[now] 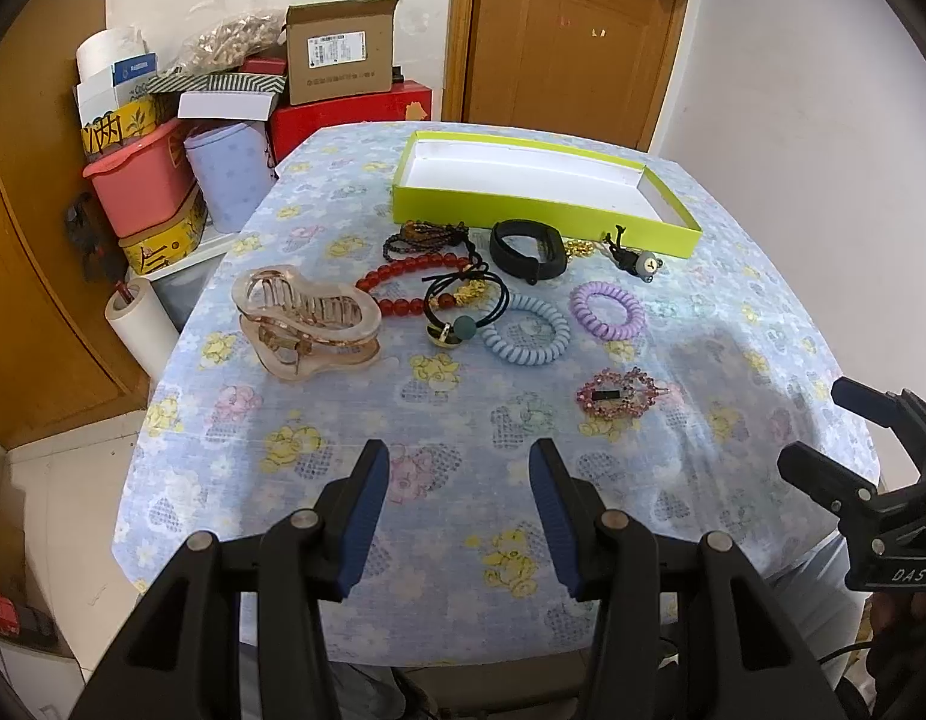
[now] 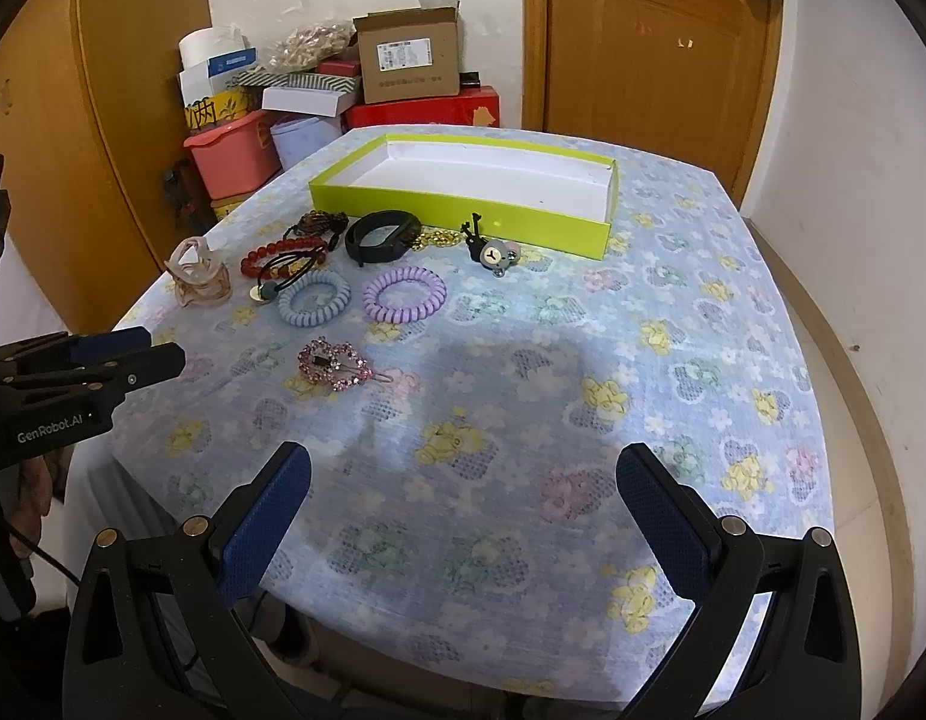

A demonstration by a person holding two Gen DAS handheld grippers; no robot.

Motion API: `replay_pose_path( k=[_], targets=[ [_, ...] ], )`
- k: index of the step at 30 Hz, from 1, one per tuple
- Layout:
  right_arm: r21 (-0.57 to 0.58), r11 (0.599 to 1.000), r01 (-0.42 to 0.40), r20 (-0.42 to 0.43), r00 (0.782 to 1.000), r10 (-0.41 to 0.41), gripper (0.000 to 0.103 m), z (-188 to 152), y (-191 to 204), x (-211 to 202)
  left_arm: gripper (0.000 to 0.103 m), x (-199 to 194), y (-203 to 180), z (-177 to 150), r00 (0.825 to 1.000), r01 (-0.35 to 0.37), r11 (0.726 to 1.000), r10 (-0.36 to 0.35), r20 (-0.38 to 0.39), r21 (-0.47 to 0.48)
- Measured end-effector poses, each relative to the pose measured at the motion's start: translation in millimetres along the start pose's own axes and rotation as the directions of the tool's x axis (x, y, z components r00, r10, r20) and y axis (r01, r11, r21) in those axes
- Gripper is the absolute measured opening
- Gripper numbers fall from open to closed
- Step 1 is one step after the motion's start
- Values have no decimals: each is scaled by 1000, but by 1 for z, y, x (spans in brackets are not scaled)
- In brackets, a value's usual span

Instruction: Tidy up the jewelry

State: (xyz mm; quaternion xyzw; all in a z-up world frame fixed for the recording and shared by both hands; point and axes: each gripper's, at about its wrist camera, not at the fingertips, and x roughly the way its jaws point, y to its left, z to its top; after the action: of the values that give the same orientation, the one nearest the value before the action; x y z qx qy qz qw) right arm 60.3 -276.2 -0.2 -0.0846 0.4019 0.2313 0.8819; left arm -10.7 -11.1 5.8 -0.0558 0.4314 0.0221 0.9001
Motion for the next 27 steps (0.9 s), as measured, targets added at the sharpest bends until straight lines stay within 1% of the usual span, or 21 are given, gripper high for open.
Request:
replay_pose_path(
  k=[6,12,19,21,23,27],
  targets=[
    [-9,1000,-15,2,1000,15,102,2,1,4,51,2,2,1,1000,-6,1000,6,2,-8],
    [-24,999,-24,1,1000,24,102,4,4,9,51,4,10,4,1000,-7,999,8,10,-42],
    [-45,997,-58,-5,998,58,101,9,11,18,51,-3,34,13,998,-8,993,15,62,-117],
    [-51,996,-69,-6,998,68,101,10,14,20,53,-3,43,17,997,-9,989,19,71,-146],
    [-58,995,-82,-8,997,81,101,12,17,24,56,0,52,21,997,-8,985,21,73,-174],
    [-67,993,-101,-11,995,100,101,16,20,31,58,8,66,26,998,11,972,3,63,-233]
  ],
)
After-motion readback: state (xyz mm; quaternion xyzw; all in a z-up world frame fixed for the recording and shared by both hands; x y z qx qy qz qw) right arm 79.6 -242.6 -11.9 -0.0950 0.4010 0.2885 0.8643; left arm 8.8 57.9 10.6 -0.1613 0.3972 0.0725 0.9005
